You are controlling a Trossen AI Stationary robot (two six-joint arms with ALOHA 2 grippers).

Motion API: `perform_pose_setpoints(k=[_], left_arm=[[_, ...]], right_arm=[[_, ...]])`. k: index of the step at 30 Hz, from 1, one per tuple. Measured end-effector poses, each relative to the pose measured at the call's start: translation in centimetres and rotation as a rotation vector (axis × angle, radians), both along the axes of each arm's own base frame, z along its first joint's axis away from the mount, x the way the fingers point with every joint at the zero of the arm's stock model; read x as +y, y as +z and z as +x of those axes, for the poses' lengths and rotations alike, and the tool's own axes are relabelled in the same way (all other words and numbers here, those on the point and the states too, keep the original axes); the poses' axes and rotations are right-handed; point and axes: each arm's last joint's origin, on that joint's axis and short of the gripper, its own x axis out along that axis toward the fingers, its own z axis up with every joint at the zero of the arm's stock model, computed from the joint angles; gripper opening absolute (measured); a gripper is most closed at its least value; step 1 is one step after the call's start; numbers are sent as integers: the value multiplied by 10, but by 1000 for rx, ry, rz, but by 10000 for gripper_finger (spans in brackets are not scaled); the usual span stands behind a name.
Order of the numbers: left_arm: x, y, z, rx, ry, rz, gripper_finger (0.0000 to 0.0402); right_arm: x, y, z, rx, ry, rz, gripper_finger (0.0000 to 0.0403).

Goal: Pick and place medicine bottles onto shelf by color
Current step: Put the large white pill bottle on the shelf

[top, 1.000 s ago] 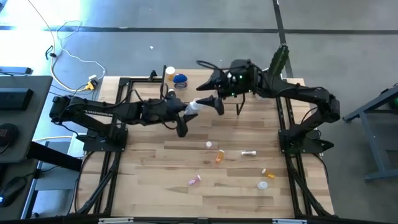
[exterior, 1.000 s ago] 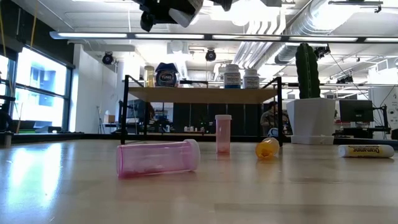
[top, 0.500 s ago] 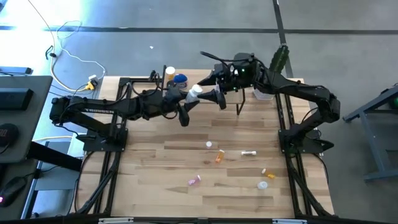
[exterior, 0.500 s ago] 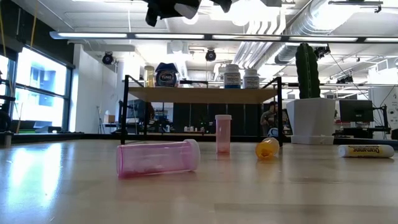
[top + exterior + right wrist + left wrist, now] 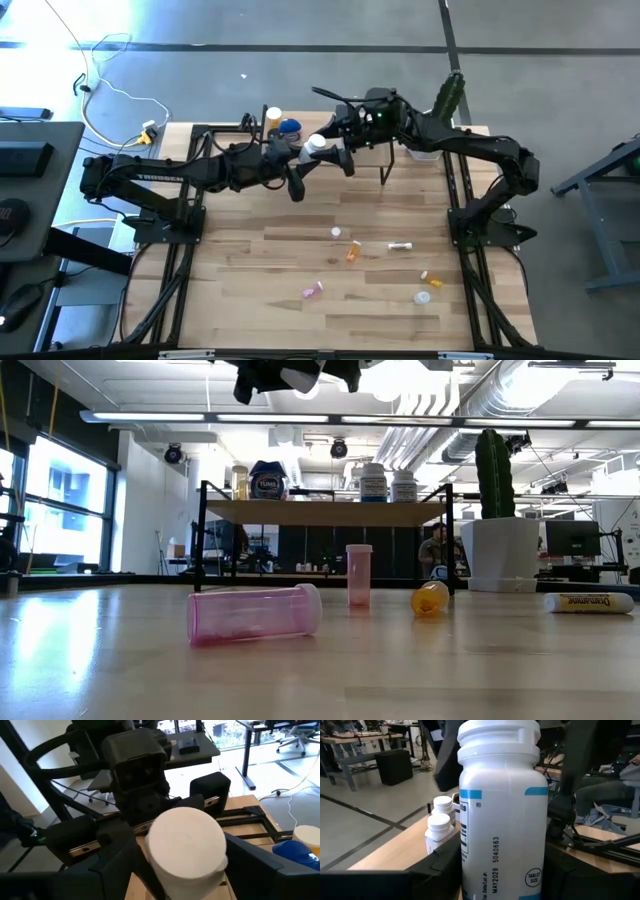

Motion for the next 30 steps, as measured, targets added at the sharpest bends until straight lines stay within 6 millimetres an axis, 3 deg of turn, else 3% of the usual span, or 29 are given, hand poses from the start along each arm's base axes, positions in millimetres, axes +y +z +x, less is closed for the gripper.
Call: perform_pose_setpoints(k=[12,30], left_arm=[[-1,0,0,-18,-31,-39,164],[-1,-1,0,-9,-44,-41,170]], right_arm=[[1,-1,-1,8,34,24,173],[1,-2,-1,31,22,50,167]])
